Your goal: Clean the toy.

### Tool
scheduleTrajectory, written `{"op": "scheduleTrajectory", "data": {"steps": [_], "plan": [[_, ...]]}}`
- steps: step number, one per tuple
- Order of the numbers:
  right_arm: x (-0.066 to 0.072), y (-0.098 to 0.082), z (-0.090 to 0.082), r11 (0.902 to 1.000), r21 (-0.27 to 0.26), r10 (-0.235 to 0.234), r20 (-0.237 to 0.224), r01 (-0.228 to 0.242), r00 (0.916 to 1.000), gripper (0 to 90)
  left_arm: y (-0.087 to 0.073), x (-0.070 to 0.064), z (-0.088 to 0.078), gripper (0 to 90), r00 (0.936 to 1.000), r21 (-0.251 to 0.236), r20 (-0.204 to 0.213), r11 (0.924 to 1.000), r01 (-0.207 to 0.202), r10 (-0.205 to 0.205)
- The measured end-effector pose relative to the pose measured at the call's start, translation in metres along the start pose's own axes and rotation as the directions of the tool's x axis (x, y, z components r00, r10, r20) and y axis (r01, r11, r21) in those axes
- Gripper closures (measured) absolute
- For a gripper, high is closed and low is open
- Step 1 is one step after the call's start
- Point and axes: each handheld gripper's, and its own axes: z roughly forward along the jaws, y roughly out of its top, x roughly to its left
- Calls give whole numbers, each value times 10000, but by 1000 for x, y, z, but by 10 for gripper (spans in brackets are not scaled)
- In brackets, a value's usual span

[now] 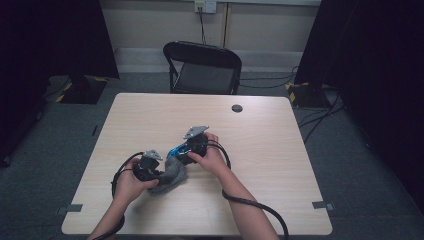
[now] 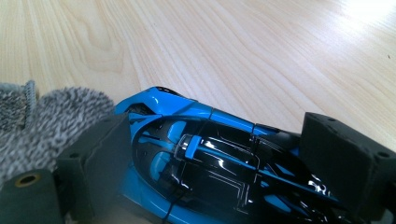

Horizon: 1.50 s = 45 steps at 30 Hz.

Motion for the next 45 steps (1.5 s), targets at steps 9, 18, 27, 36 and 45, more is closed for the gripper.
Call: {"op": "scheduleTrajectory", "data": {"steps": [9, 18, 27, 36, 45], "plan": [[0, 0, 0, 10000, 20, -4, -17, 4, 10000, 95, 7, -12, 1, 696, 9927, -164, 993, 9976, -672, 685], [0, 0, 0, 10000, 6, 19, -15, -19, 10000, 95, 4, 2, -26, 691, 9986, -485, 123, 9975, -504, 511], [1, 0, 0, 10000, -4, 10, 0, -10, 10000, 95, -7, 31, -51, 690, 9928, -1439, -1016, 9884, 479, -629], [1, 0, 0, 10000, 7, 10, -5, -10, 10000, 95, -14, 58, -42, 688, 9507, -1762, -2385, 9715, 1584, -1982], [1, 0, 0, 10000, -41, 27, 9, -27, 10000, 95, -3, 62, -20, 686, 9343, -1168, -2990, 9792, 1662, -1942]]}}
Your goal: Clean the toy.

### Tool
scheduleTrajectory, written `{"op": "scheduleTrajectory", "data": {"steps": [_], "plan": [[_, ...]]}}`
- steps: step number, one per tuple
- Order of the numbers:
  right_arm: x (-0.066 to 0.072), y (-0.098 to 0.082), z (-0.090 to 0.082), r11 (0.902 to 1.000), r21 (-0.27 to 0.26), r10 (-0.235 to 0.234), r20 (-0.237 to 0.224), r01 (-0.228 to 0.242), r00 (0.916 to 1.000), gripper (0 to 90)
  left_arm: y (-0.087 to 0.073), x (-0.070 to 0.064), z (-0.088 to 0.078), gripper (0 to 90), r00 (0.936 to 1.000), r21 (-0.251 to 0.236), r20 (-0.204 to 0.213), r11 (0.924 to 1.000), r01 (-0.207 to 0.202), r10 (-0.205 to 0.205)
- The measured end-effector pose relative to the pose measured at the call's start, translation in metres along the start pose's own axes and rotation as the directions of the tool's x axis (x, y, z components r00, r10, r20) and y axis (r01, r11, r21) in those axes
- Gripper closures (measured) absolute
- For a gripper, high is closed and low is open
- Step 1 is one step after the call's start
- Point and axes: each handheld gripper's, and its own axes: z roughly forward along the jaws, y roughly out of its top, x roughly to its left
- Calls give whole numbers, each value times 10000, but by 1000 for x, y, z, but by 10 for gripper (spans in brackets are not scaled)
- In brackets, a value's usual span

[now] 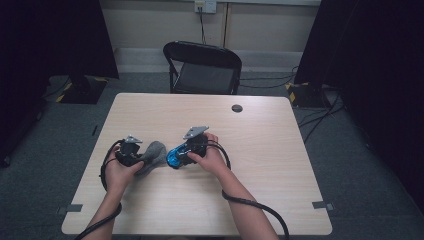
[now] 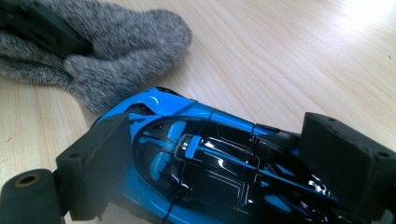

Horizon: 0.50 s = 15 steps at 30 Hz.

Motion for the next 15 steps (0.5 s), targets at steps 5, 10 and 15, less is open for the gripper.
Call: {"op": "scheduleTrajectory", "data": {"steps": [5, 10, 15], "plan": [[0, 1, 0, 10000, 64, 6, 11, -6, 10000, 95, 3, -3, 4, 677, 9988, 231, 207, 9987, -458, 453], [0, 1, 0, 10000, 64, 6, 11, -6, 10000, 94, 4, -6, 5, 677, 9941, 316, 499, 9947, -981, 965], [0, 1, 0, 9999, 108, -7, 1, 7, 10000, 95, 5, -11, 5, 683, 9846, 450, 933, 9872, -1528, 1481]]}}
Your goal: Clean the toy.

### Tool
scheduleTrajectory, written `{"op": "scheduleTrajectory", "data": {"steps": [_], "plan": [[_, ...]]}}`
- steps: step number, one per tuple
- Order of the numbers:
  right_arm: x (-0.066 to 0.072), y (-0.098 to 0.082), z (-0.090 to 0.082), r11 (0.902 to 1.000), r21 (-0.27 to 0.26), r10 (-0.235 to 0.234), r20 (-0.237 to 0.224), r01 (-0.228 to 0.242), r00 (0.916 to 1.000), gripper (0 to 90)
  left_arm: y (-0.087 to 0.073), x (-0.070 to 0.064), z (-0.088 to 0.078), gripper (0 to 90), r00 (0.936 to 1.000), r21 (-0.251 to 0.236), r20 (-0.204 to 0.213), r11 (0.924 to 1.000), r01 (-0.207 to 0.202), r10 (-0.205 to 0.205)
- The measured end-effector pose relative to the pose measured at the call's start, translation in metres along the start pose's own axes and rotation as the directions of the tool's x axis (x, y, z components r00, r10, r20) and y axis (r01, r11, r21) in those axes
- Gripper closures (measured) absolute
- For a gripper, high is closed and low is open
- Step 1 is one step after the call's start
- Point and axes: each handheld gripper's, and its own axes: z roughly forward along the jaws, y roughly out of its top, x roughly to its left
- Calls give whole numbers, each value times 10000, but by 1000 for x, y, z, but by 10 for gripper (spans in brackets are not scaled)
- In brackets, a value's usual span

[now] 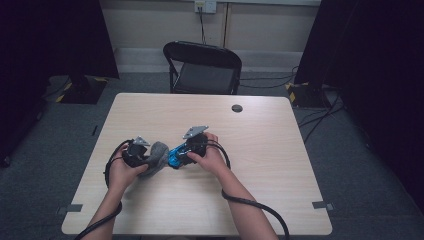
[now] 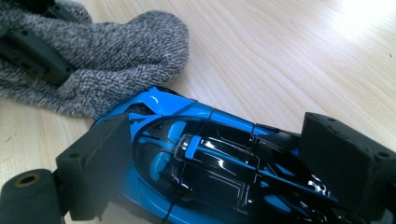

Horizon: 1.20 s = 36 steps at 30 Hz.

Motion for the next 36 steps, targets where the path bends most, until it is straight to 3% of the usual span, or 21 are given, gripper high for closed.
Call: {"op": "scheduleTrajectory", "data": {"steps": [8, 21, 28, 36], "plan": [[0, -1, 0, 10000, -31, 13, 7, -13, 10000, 95, -1, -5, -2, 686, 9992, 186, 304, 9995, -269, 263], [0, -1, 0, 10000, -52, -1, -3, 1, 10000, 95, -9, -20, -6, 687, 9957, 159, 906, 9997, -202, 186], [0, -2, 0, 9999, -155, 38, 9, -38, 10000, 95, -9, -31, -6, 687, 9944, 229, 1014, 9992, -319, 295], [1, -2, 0, 9998, -190, 58, 28, -58, 10000, 95, -7, -39, -3, 688, 9891, 250, 1450, 9993, -293, 254]]}}
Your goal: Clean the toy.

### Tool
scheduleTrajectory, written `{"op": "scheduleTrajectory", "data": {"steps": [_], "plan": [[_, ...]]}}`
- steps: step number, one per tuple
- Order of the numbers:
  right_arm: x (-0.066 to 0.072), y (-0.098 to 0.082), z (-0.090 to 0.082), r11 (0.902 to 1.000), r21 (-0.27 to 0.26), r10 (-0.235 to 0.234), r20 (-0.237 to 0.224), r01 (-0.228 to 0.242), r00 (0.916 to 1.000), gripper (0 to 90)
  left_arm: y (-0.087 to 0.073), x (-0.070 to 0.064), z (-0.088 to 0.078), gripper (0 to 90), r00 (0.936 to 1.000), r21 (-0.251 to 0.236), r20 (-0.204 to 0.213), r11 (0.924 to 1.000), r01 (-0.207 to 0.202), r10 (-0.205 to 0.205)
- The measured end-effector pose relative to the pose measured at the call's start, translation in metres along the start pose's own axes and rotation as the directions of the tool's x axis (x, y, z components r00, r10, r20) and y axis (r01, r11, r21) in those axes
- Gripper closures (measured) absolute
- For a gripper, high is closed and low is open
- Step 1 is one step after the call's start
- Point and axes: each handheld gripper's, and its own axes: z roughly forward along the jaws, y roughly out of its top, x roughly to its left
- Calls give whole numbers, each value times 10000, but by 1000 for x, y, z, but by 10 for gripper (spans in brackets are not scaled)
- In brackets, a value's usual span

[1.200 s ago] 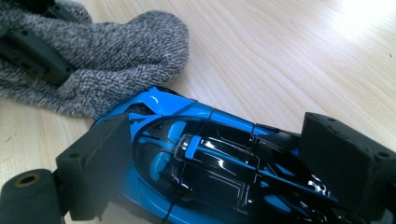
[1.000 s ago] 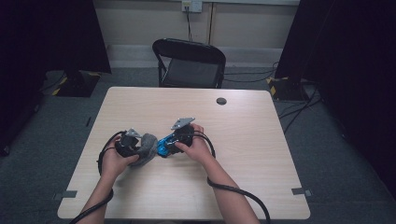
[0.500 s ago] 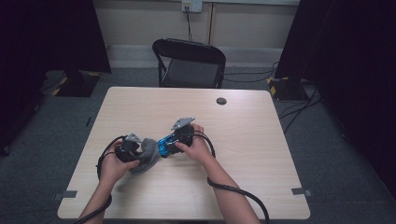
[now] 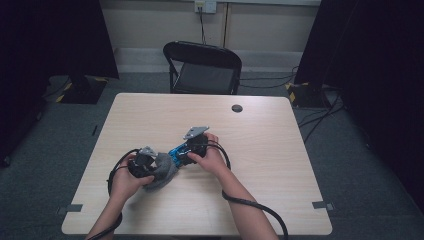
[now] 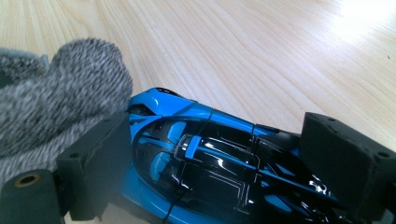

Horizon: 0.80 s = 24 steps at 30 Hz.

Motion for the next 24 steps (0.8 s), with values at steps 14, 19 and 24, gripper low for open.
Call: {"op": "scheduleTrajectory", "data": {"steps": [14, 19, 24], "plan": [[0, 1, 0, 10000, 68, -29, 5, 29, 10000, 94, 11, -22, 13, 688, 9939, 81, 965, 9985, -548, 538], [0, 0, 0, 10000, 56, -19, 2, 19, 10000, 94, 14, -29, 15, 688, 9859, 126, 1487, 9968, -794, 766], [0, 1, 0, 10000, 55, -18, 2, 18, 10000, 95, 18, -37, 13, 687, 9788, -11, 1774, 9946, -1038, 1023]]}}
